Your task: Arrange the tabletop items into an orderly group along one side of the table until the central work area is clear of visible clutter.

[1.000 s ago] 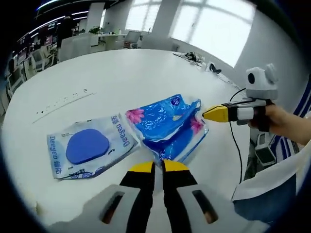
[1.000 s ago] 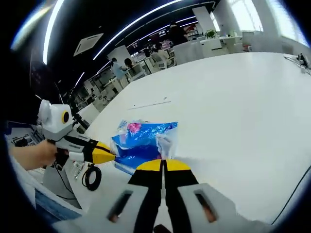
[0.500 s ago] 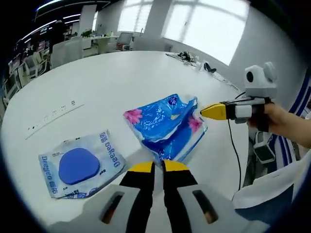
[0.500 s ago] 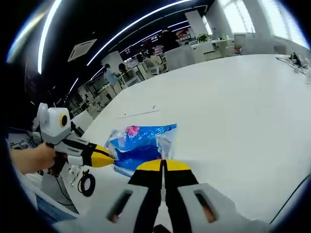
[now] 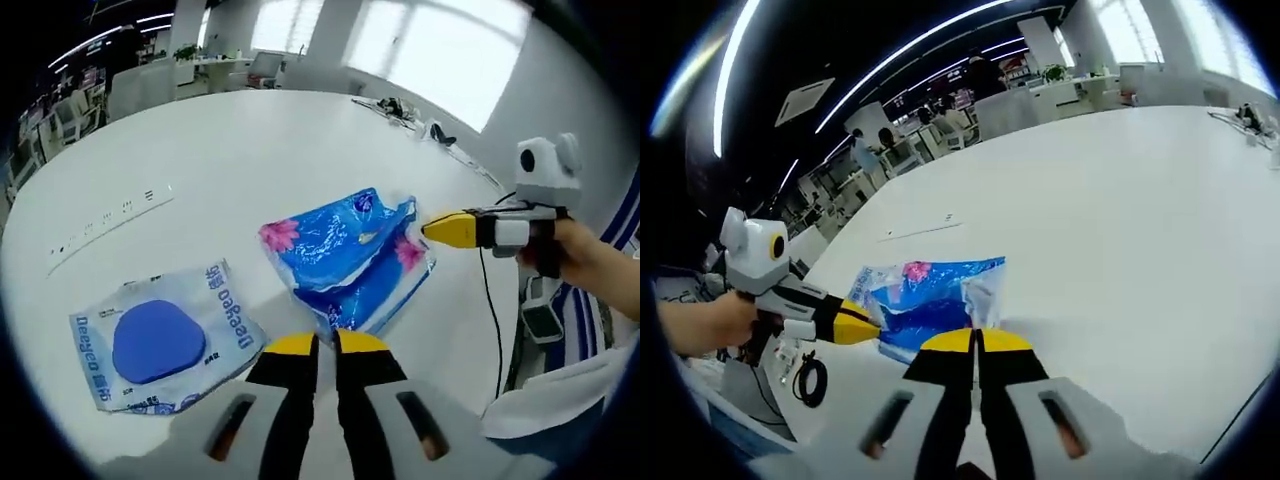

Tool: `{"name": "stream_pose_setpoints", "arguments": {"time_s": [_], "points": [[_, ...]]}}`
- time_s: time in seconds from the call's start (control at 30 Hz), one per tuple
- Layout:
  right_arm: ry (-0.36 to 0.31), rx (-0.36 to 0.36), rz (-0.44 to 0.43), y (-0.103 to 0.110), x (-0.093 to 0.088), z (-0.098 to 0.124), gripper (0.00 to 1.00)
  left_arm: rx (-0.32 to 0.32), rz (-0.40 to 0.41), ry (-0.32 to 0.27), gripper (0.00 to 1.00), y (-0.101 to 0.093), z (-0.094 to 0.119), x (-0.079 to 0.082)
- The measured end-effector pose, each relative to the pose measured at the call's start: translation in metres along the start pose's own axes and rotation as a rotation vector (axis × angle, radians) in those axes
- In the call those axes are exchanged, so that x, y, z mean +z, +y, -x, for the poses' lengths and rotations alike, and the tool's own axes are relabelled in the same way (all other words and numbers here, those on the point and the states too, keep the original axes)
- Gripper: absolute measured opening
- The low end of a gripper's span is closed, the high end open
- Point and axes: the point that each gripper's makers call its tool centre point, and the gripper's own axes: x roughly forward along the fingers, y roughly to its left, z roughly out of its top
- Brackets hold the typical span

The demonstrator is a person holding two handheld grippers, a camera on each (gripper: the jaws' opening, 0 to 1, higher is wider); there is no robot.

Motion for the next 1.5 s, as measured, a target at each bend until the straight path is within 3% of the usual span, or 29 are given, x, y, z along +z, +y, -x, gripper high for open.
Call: {"name": "stream_pose_setpoints", "arguments": {"time_s": [0.53, 0.97, 1.5], "points": [[0.076, -0.029, -0.005, -0.031, -0.004, -0.043, 0.0, 0.022, 0.122, 0.056, 0.02, 0.024, -0.038, -0.001], [0.142, -0.04, -0.026, -0.04, -0.02, -0.066, 0.0, 0.051, 0.25, 0.088, 0.02, 0.036, -0.05, -0.01], [0.157, -0.051, -0.061, -0.05, -0.026, -0.071, 0.0, 0.069, 0.257, 0.076, 0.02, 0.038, -0.052, -0.006]]}}
